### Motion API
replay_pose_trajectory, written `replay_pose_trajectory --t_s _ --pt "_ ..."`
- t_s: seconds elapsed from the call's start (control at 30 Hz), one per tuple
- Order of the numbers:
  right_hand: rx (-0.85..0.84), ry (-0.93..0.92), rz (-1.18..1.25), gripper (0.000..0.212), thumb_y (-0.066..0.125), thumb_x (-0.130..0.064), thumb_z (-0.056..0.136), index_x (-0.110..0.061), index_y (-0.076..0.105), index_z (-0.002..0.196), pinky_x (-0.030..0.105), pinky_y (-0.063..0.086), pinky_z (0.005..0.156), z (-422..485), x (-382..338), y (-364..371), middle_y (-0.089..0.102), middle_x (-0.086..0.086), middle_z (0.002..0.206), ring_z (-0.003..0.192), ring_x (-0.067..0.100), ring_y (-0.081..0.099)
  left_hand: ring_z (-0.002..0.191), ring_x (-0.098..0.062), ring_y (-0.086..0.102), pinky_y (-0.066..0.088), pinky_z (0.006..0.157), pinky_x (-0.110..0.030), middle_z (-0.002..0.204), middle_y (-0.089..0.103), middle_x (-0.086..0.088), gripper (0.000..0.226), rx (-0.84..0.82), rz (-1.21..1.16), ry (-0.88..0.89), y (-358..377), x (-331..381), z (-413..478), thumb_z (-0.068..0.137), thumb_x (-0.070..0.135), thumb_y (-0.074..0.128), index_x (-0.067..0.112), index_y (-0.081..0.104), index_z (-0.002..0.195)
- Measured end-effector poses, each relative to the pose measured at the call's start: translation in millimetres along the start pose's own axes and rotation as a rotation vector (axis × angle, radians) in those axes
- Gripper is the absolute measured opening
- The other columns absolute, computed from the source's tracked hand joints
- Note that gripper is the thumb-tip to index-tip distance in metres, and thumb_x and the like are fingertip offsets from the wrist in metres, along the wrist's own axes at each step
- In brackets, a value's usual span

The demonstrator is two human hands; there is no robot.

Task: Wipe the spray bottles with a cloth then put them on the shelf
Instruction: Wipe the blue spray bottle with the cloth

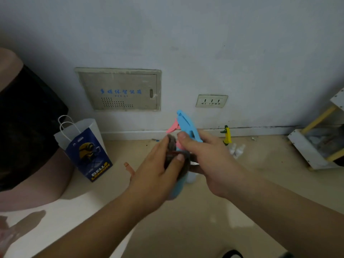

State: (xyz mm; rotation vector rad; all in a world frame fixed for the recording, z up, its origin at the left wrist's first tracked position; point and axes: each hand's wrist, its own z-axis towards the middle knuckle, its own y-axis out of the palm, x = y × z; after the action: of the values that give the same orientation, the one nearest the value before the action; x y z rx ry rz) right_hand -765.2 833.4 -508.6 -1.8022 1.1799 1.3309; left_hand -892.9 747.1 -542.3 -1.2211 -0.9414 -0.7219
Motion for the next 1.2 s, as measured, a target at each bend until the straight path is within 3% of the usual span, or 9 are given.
replay_pose_trajectory --t_s 0.07,0.17,0.27,0.37,0.5,0.63,0.83,1.0,1.2 --pt "0.001 -0.007 -0.022 0.012 0.072 -0.035 0.097 -0.025 0.077 0.103 0.048 0.059 0.096 0 6 4 0.08 0.003 0.097 0.103 0.028 0.075 0.121 -0.007 0.059 0.048 0.105 -0.049 0.125 0.063 0.02 0.036 0.013 -0.05 -0.088 6 2 -1 0.093 0.053 0.047 0.049 0.052 0.129" --pt "-0.038 0.062 0.073 0.016 0.073 -0.033 0.096 -0.026 0.077 0.11 0.039 0.06 0.09 -1 7 6 0.081 0.002 0.101 0.103 0.024 0.077 0.153 -0.02 0.029 0.03 0.123 -0.044 0.164 0.033 0.006 0.073 0.117 0.298 0.01 42 10 -26 0.091 0.047 0.045 0.025 0.028 0.16" --pt "-0.061 0.074 0.102 0.018 0.072 -0.033 0.096 -0.026 0.078 0.112 0.036 0.06 0.085 0 5 2 0.081 0.0 0.103 0.101 0.02 0.077 0.158 -0.02 0.013 0.019 0.126 -0.045 0.17 0.016 -0.004 0.083 0.185 0.431 0.131 44 7 -29 0.089 0.044 0.039 0.01 0.018 0.162" --pt "-0.078 0.044 0.083 0.021 0.068 -0.034 0.099 -0.027 0.075 0.118 0.036 0.058 0.077 1 3 1 0.081 0.0 0.106 0.102 0.022 0.077 0.149 -0.007 0.032 0.034 0.12 -0.038 0.161 0.036 0.011 0.073 0.055 0.226 0.161 9 -4 -7 0.094 0.039 0.052 0.028 0.026 0.161" --pt "-0.087 0.035 0.082 0.019 0.065 -0.034 0.101 -0.027 0.075 0.115 0.038 0.063 0.078 0 3 2 0.081 0.002 0.103 0.098 0.021 0.078 0.123 0.0 0.056 0.051 0.102 -0.037 0.13 0.058 0.024 0.058 0.142 0.119 0.127 -3 -7 2 0.088 0.048 0.063 0.044 0.048 0.145" --pt "-0.102 0.018 0.088 0.017 0.066 -0.031 0.1 -0.027 0.077 0.113 0.034 0.06 0.082 -3 3 8 0.081 -0.001 0.102 0.096 0.013 0.078 0.103 -0.003 0.062 0.057 0.081 -0.041 0.107 0.062 0.022 0.038 0.238 0.113 0.032 5 -4 -2 0.081 0.06 0.063 0.046 0.056 0.115" --pt "-0.128 0.022 0.09 0.019 0.064 -0.031 0.101 -0.026 0.076 0.115 0.032 0.059 0.076 -5 7 10 0.081 -0.001 0.102 0.094 0.014 0.078 0.092 -0.004 0.061 0.056 0.075 -0.037 0.1 0.062 0.018 0.034 0.161 0.307 0.047 2 -5 4 0.084 0.063 0.058 0.043 0.055 0.111" --pt "-0.001 0.07 0.089 0.022 0.061 -0.038 0.103 -0.021 0.073 0.111 0.034 0.059 0.063 17 -3 -10 0.078 0.003 0.1 0.083 0.023 0.074 0.122 -0.006 0.049 0.049 0.099 -0.041 0.132 0.047 0.021 0.065 0.064 0.337 0.008 7 -16 -11 0.089 0.075 0.039 0.043 0.032 0.144" --pt "0.117 0.094 0.094 0.025 0.058 -0.041 0.105 -0.021 0.071 0.112 0.058 0.058 0.096 29 -12 -38 0.08 0.01 0.112 0.106 0.034 0.076 0.138 -0.013 0.025 0.021 0.123 -0.052 0.145 0.044 0.015 0.07 -0.145 0.223 -0.226 11 -37 -26 0.091 0.078 0.022 0.04 0.024 0.15"
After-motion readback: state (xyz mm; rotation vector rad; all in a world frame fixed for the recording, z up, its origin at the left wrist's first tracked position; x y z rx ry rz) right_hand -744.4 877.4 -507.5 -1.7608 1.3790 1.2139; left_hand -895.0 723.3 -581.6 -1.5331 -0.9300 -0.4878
